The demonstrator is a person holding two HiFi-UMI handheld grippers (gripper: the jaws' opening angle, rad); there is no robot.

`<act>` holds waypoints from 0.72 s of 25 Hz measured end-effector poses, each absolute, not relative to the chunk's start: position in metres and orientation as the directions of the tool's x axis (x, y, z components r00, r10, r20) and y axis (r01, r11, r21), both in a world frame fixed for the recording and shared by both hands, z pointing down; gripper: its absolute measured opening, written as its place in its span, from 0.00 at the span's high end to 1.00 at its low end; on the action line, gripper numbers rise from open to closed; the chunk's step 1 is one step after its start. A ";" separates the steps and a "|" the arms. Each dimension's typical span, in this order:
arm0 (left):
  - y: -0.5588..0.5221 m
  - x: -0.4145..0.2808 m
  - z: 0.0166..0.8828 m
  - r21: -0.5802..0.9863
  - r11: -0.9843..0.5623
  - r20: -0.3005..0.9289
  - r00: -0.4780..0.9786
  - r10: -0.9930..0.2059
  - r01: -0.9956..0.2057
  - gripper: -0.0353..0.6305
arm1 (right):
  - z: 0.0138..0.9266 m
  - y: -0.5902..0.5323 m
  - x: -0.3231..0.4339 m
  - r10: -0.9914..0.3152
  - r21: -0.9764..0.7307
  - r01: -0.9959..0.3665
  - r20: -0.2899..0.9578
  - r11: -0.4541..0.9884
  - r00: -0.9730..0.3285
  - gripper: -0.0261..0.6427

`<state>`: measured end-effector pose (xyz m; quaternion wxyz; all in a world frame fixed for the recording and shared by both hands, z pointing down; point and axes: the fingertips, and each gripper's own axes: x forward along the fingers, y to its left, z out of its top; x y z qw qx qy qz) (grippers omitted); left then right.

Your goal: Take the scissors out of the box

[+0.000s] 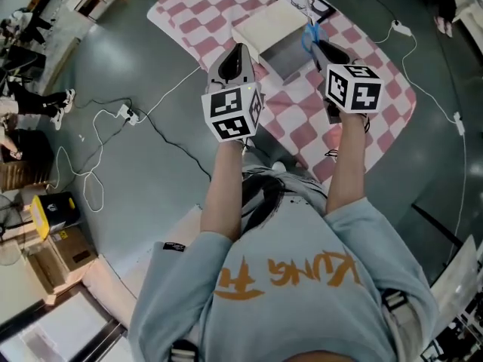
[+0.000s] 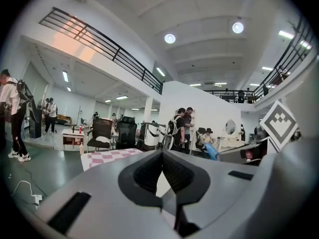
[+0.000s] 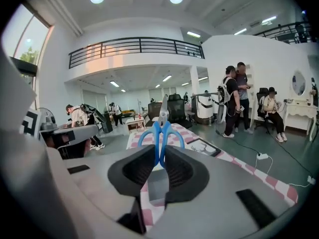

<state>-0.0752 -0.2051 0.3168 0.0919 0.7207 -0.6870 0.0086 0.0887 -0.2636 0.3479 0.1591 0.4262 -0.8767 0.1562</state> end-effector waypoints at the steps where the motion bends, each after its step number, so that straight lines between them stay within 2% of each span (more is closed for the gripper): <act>1: -0.203 -0.079 0.308 0.114 -0.022 0.120 0.036 -0.992 -0.993 0.92 | 0.338 -0.263 0.088 -0.706 -0.136 -0.794 0.386 0.593 -0.594 0.87; 10: -0.177 -0.107 0.253 0.093 0.082 0.008 -0.082 -0.997 -0.992 0.92 | 0.263 -0.248 0.078 -0.753 -0.097 -0.768 0.156 0.633 -0.639 0.87; 18: -0.162 -0.115 0.256 0.091 0.118 0.015 -0.117 -0.993 -0.989 0.92 | 0.262 -0.240 0.067 -0.737 -0.068 -0.750 0.146 0.658 -0.660 0.87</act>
